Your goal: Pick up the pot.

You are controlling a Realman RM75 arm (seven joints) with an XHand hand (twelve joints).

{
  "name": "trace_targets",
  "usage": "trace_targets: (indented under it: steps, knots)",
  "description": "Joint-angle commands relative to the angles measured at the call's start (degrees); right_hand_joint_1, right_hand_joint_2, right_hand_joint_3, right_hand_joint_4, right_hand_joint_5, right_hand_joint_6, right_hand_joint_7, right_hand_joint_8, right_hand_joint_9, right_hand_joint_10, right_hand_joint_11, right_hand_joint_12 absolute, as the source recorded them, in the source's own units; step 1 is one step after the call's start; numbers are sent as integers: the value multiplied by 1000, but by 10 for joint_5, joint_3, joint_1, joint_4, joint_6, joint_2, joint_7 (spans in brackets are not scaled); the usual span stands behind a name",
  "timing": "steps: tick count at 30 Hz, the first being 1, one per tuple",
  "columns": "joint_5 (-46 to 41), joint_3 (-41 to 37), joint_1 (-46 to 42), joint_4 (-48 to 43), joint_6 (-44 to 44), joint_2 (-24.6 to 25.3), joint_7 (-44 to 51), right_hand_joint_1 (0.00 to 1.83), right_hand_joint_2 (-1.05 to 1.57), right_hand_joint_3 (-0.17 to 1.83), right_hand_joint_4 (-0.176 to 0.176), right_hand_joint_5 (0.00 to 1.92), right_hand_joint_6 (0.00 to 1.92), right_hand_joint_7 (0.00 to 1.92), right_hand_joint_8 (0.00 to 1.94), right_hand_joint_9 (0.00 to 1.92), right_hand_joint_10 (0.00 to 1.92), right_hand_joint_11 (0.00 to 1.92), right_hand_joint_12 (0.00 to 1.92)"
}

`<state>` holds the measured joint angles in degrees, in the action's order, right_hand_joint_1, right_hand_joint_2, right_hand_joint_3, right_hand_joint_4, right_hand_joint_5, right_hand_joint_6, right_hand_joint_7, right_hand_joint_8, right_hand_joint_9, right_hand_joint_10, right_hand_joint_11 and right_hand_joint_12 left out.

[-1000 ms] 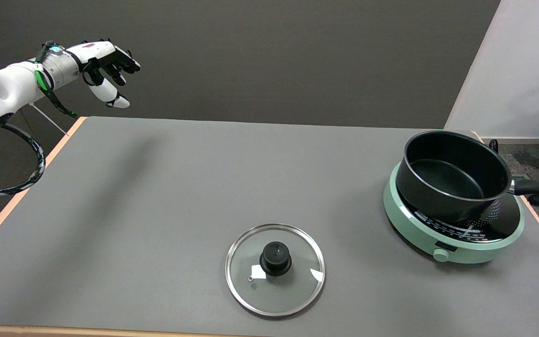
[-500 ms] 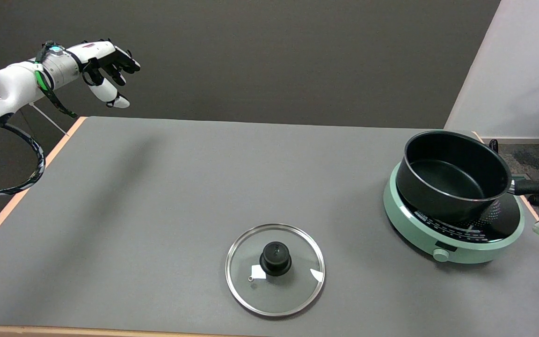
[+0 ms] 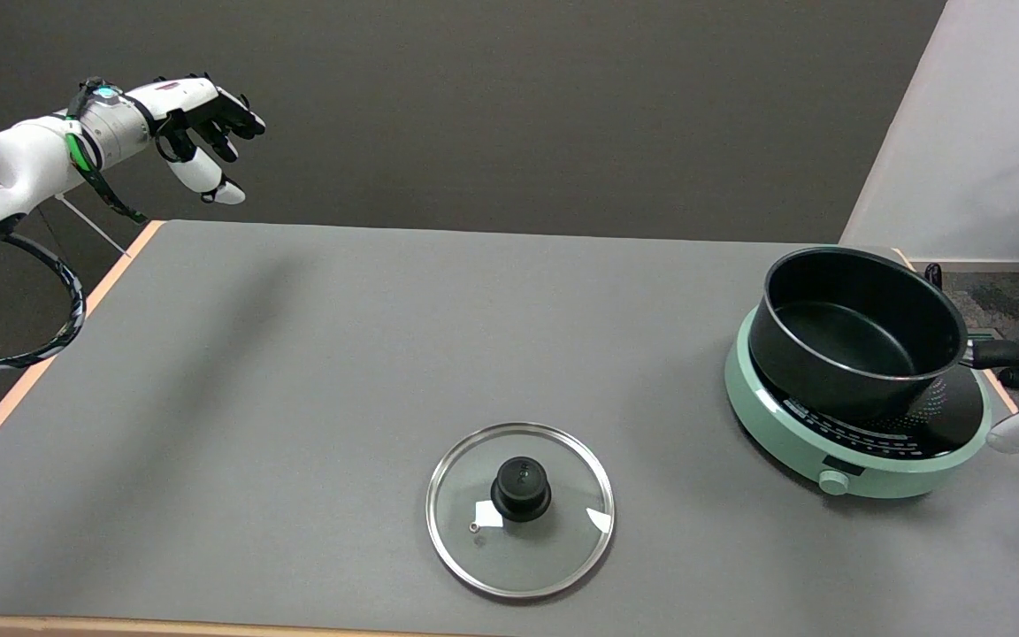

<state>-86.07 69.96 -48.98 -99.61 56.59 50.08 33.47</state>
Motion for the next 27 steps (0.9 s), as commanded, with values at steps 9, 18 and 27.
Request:
trace_targets:
  steps: [9, 18, 27]
  knots:
    - [-77, 1, 15, 9, -91, -16, 33, 1392, -1047, 874, -176, 105, 105, 105, 105, 105, 105, 105, 105]
    - [-102, 4, 24, 7, -106, -25, 47, 1378, -1047, 896, -176, 86, 86, 86, 86, 86, 86, 86, 86]
    - [-127, 5, 22, 5, -106, -24, 61, 1370, -1047, 922, -176, 78, 78, 78, 78, 78, 78, 78, 78]
